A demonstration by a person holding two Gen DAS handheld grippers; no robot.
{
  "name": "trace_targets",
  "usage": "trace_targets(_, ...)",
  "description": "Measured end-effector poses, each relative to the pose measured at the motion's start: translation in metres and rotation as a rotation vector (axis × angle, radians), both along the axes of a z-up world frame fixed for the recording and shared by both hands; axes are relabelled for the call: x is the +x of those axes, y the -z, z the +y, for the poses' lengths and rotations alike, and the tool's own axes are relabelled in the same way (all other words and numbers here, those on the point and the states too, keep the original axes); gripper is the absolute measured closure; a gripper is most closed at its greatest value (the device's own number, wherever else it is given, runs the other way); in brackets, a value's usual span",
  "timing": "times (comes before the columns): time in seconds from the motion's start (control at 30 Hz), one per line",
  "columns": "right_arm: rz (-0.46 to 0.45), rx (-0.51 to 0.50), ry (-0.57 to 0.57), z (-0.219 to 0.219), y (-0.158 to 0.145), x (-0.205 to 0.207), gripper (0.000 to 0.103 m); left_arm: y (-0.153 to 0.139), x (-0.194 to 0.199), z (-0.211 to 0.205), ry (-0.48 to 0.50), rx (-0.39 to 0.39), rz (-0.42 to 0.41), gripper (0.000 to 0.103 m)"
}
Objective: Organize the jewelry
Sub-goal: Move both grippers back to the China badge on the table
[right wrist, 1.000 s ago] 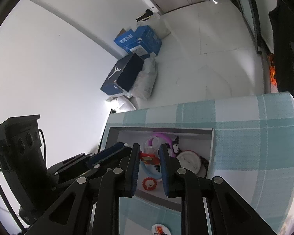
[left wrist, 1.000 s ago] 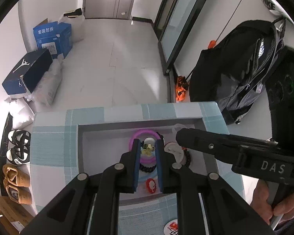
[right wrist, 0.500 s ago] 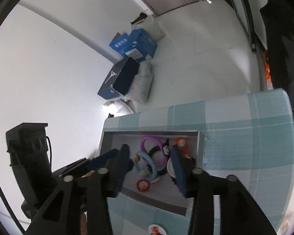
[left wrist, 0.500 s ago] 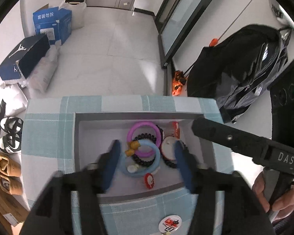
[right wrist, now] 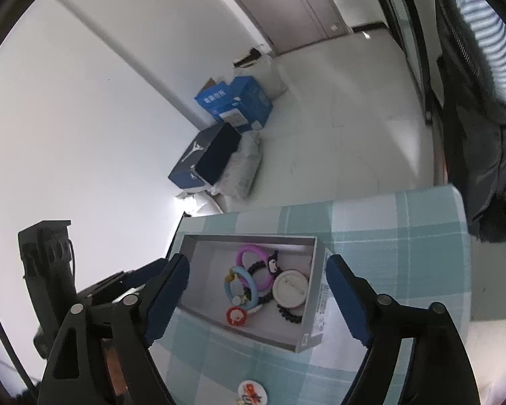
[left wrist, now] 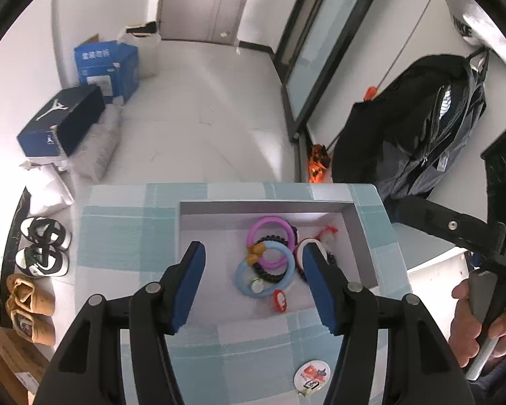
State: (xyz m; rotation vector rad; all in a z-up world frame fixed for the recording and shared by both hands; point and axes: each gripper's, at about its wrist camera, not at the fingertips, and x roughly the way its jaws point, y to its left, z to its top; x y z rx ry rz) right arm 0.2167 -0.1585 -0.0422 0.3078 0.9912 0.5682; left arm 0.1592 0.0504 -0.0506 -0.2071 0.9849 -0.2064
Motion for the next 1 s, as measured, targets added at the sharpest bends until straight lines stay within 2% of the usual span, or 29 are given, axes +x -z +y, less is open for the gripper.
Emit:
trace_targets(0.1,-0.096,-0.007,0.008,-0.004,-0.013,-0.015,0.007,0.000,-0.013,0.003,-0.018,0.025,-0.021,0.048)
trace_targets(0.2,-0.186,-0.006,-0.002,-0.007,-0.027,-0.033,0.003,0.003,-0.026,0.003,-0.024,0.008,-0.021,0.048)
trace_targets(0.27,-0.220,-0.009,-0.018,-0.007,-0.033,-0.043,0.003,0.006,-0.033,0.000,0.000,-0.014,-0.009,0.045)
trace_targets(0.3,-0.233,-0.010,-0.028,-0.007,-0.035,-0.048,0.003,0.009,-0.037,-0.003,0.022,-0.016,0.008,0.039)
trace_targets(0.4,-0.279,-0.041,-0.015,-0.007,-0.041,-0.063,0.000,0.014,-0.055,-0.019,0.078,0.028,-0.004,0.038)
trace_targets(0.5,-0.285,-0.041,0.019,-0.014,-0.045,-0.073,0.000,0.019,-0.073,-0.039,0.141,0.094,-0.014,0.038)
trace_targets(0.63,-0.252,-0.040,0.039,-0.026,-0.041,-0.081,0.000,0.031,-0.090,-0.055,0.222,0.078,0.032,0.034)
trace_targets(0.83,-0.222,-0.071,0.042,-0.038,-0.039,-0.096,0.000,0.057,-0.097,-0.065,0.258,0.102,0.129,0.034)
trace_targets(1.0,-0.235,-0.110,0.025,-0.042,-0.038,-0.108,0.000,0.072,-0.098,-0.065,0.257,0.120,0.176,0.034)
